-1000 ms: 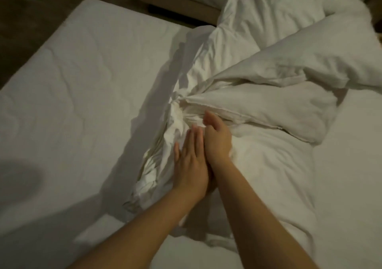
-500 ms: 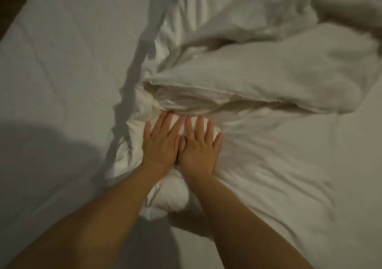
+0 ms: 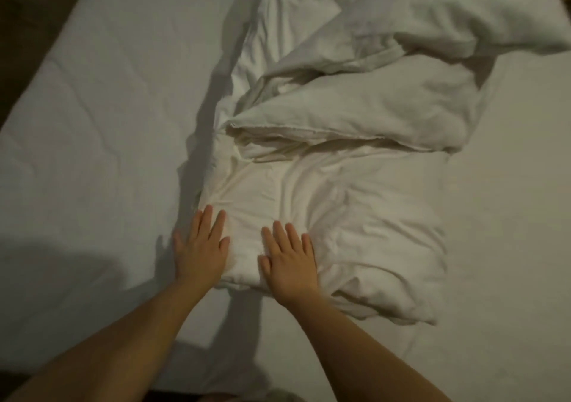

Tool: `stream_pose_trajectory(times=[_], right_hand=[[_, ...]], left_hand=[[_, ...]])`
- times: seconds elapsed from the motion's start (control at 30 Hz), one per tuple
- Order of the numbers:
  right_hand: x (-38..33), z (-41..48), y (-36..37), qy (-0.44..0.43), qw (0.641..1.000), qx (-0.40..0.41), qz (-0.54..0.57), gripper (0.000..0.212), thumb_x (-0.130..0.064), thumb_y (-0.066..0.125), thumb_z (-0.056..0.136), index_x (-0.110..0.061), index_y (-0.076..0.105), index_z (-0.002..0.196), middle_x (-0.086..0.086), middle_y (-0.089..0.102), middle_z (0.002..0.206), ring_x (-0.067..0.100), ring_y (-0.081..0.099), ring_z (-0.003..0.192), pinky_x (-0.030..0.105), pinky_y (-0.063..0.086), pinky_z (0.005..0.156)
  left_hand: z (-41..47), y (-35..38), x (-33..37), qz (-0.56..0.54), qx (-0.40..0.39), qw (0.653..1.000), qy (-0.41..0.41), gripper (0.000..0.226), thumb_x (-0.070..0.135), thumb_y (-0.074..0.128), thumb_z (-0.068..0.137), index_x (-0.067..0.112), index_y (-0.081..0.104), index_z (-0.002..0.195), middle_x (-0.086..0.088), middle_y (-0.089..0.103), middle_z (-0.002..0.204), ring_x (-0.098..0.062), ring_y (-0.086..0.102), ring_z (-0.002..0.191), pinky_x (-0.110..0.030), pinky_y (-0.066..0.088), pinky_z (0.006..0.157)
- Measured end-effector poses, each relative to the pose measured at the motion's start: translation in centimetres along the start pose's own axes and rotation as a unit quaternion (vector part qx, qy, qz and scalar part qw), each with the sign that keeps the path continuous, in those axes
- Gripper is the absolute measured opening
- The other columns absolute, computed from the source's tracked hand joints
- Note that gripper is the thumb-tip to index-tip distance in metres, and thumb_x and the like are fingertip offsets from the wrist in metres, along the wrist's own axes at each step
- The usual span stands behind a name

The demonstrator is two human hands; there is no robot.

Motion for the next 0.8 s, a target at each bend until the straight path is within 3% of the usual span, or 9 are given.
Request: stream_pose_trajectory(times=[0.13,0.2,0.27,0.37,0.47,0.57,0.7,0.8], right_hand=[[-0.1,-3.1,-1.2,0.025,0.999,0.016,-0.024,0.055,-0.051,0.037,0.085,-0.027,0.06,0.129,-0.001,0.06,0.132,0.022,0.058,0.12,0.044,0.047,0.095],[-0.1,-3.8,-1.9,0.048,0.998,0.033,-0.02,0.058,-0.05,0.034,0.086,-0.025,0.056,0.134,0.0,0.056,0.136,0.023,0.054,0.125,0.046,0.043,0.099],[-0.7,-4.6,-2.2,0.064,0.998,0.025,-0.004,0.066,-0.051,0.021,0.087,-0.025,0.042,0.144,0.002,0.042,0.149,0.025,0.039,0.137,0.048,0.028,0.11],[-1.7,-6.4,-2.7,0.082,0.996,0.028,0.012,0.071,-0.052,0.013,0.086,-0.025,0.029,0.149,0.002,0.029,0.156,0.025,0.027,0.143,0.049,0.017,0.114],[-1.5,-7.8,-4.0,0.103,0.995,0.009,0.018,0.059,-0.044,0.029,0.098,-0.028,0.015,0.152,0.0,0.015,0.16,0.019,0.014,0.146,0.046,0.008,0.116],[0.1,-8.3,-7.3,0.132,0.991,0.033,0.015,0.058,-0.039,0.033,0.099,-0.029,0.011,0.153,0.0,0.009,0.161,0.017,0.009,0.147,0.046,0.004,0.117],[1.6,-7.5,-12.1,0.144,0.986,0.077,0.016,0.058,-0.037,0.033,0.1,-0.028,0.012,0.153,0.0,0.007,0.161,0.02,0.008,0.148,0.046,0.003,0.118],[1.5,-6.4,-14.0,0.139,0.986,0.095,0.017,0.057,-0.035,0.033,0.1,-0.027,0.012,0.153,0.0,0.008,0.161,0.021,0.006,0.148,0.046,0.002,0.118]], left_hand=[[-2.3,-1.7,-1.5,-0.139,-0.046,0.985,-0.087,0.069,0.037,0.05,0.095,0.025,0.014,0.152,-0.015,0.015,0.156,-0.04,0.037,0.13,-0.05,0.04,0.099],[-3.0,-2.7,-1.6,-0.228,-0.04,0.965,-0.121,0.072,0.034,0.052,0.094,0.023,0.011,0.152,-0.021,0.025,0.149,-0.041,0.04,0.127,-0.046,0.038,0.098],[-3.3,-3.3,-1.9,-0.266,-0.055,0.953,-0.132,0.071,0.033,0.053,0.094,0.022,0.014,0.152,-0.025,0.038,0.138,-0.042,0.045,0.121,-0.046,0.04,0.095],[-3.3,-4.6,-2.7,-0.252,-0.065,0.957,-0.127,0.051,0.031,0.046,0.097,0.012,0.035,0.142,-0.024,0.05,0.13,-0.041,0.051,0.114,-0.045,0.045,0.091],[-3.3,-7.3,-2.9,-0.181,-0.051,0.972,-0.142,0.038,0.026,0.042,0.097,0.004,0.05,0.127,-0.022,0.054,0.127,-0.038,0.053,0.111,-0.044,0.046,0.09],[-2.8,-10.8,-1.0,-0.165,-0.01,0.977,-0.133,0.043,0.024,0.045,0.094,0.009,0.044,0.135,-0.019,0.044,0.136,-0.037,0.044,0.121,-0.046,0.041,0.097],[-1.7,-14.8,4.3,-0.162,0.018,0.986,-0.042,0.056,0.027,0.043,0.094,0.018,0.026,0.147,-0.01,0.028,0.15,-0.032,0.031,0.134,-0.045,0.032,0.106],[-1.1,-16.7,8.0,-0.136,0.047,0.989,0.027,0.054,0.026,0.041,0.095,0.02,0.028,0.146,-0.006,0.029,0.151,-0.027,0.03,0.135,-0.043,0.028,0.107]])
Point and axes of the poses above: each hand's wrist, its own z-axis towards the middle knuckle, its own y-axis out of the palm, x = y × z, the point moved 4 cm from there along z, towards the middle knuckle
